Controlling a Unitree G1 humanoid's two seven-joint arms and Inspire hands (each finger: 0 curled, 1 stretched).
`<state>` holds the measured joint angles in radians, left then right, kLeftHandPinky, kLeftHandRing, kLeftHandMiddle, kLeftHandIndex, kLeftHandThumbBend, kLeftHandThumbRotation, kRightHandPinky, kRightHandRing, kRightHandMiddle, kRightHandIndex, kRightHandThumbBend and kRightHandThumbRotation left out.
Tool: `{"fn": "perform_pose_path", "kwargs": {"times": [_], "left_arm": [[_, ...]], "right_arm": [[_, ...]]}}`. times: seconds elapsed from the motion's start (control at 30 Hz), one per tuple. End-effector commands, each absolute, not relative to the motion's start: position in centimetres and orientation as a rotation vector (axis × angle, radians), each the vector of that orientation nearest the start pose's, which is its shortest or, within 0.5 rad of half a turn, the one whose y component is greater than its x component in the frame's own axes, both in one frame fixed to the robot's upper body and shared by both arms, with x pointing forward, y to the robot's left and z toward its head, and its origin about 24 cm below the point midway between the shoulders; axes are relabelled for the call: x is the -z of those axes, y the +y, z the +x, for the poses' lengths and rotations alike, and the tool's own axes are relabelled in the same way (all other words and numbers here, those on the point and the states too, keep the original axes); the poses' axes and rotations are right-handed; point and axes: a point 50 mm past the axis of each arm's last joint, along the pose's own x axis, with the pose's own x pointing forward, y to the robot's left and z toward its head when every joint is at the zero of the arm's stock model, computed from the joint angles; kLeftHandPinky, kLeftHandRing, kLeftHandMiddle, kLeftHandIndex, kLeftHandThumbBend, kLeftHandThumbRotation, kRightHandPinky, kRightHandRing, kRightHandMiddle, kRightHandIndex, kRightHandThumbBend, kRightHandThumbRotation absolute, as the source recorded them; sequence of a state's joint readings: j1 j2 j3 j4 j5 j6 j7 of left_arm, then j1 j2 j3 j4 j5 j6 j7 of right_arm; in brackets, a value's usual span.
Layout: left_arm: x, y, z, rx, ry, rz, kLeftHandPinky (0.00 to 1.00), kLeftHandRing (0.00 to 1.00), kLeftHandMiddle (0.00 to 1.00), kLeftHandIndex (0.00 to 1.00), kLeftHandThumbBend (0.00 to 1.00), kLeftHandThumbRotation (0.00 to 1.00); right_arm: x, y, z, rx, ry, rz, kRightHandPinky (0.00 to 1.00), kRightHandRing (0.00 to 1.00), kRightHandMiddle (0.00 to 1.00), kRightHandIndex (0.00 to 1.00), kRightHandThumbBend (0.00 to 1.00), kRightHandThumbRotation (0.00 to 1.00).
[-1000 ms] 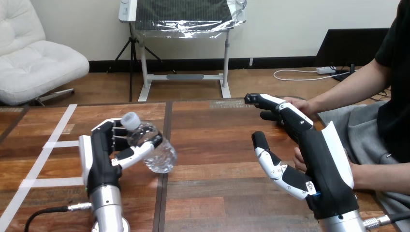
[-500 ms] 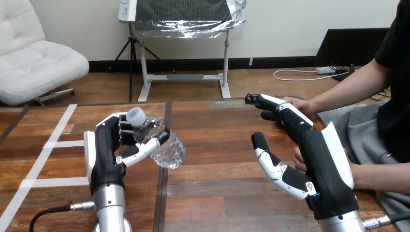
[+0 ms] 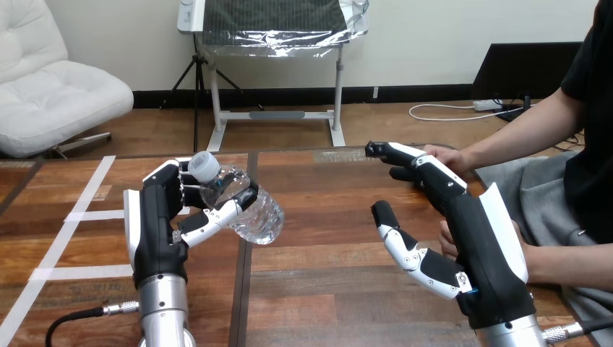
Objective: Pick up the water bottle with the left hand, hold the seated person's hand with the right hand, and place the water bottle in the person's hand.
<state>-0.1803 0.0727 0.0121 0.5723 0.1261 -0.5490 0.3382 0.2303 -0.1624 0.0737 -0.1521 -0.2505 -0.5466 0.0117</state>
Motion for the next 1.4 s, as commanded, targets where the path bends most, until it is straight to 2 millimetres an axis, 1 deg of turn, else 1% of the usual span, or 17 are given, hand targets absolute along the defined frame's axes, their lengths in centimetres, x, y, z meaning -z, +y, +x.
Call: {"fn": "perform_pose_path", "kwargs": {"times": [0.0,0.17,0.27,0.33,0.47,0.63,0.73,0.93,1.17,1.23,1.37], "left_arm": [[-6.4,15.4,28.1,-0.202,-0.421,0.096,0.43,0.41,0.43,0.48,0.65,0.0],[-6.3,15.3,27.7,-0.19,-0.427,0.094,0.43,0.41,0.43,0.49,0.64,0.0],[-6.3,15.1,27.6,-0.188,-0.426,0.091,0.43,0.41,0.43,0.49,0.64,0.0],[-6.3,15.0,27.5,-0.187,-0.423,0.088,0.44,0.41,0.43,0.49,0.64,0.0],[-6.4,14.9,27.2,-0.185,-0.425,0.1,0.44,0.41,0.43,0.49,0.64,0.0],[-6.4,14.7,27.1,-0.182,-0.424,0.102,0.44,0.41,0.43,0.49,0.65,0.0],[-6.5,14.6,27.0,-0.18,-0.419,0.093,0.44,0.41,0.43,0.49,0.65,0.0],[-6.6,14.4,26.8,-0.172,-0.43,0.097,0.44,0.41,0.43,0.49,0.64,0.0],[-6.7,14.3,26.5,-0.162,-0.435,0.079,0.44,0.41,0.43,0.49,0.64,0.0],[-6.7,14.3,26.5,-0.161,-0.435,0.079,0.44,0.41,0.43,0.49,0.64,0.0],[-6.8,14.2,26.3,-0.156,-0.438,0.074,0.44,0.42,0.43,0.49,0.64,0.0]], "right_arm": [[-9.3,-15.9,20.7,-0.141,-0.526,-0.453,0.81,0.85,0.85,0.79,0.34,0.0],[-9.7,-16.5,20.9,-0.16,-0.487,-0.562,0.82,0.87,0.87,0.81,0.38,0.0],[-9.9,-17.0,21.0,-0.171,-0.446,-0.635,0.84,0.89,0.9,0.84,0.43,0.0],[-10.1,-17.3,21.0,-0.176,-0.425,-0.674,0.86,0.91,0.92,0.86,0.49,0.0],[-10.6,-18.2,21.3,-0.184,-0.379,-0.784,0.87,0.92,0.93,0.88,0.56,0.0],[-11.2,-19.2,21.6,-0.188,-0.338,-0.88,0.85,0.92,0.94,0.89,0.67,0.0],[-11.4,-19.9,21.9,-0.191,-0.316,-0.946,0.83,0.91,0.93,0.89,0.71,0.0],[-11.8,-21.3,22.6,-0.202,-0.246,-1.045,0.8,0.9,0.93,0.88,0.77,0.0],[-12.3,-22.9,23.4,-0.203,-0.153,-1.167,0.8,0.9,0.93,0.89,0.8,0.0],[-12.3,-23.1,23.5,-0.202,-0.144,-1.172,0.8,0.9,0.93,0.89,0.81,0.0],[-12.5,-23.8,23.9,-0.183,-0.126,-1.248,0.79,0.89,0.91,0.88,0.84,0.0]]}}
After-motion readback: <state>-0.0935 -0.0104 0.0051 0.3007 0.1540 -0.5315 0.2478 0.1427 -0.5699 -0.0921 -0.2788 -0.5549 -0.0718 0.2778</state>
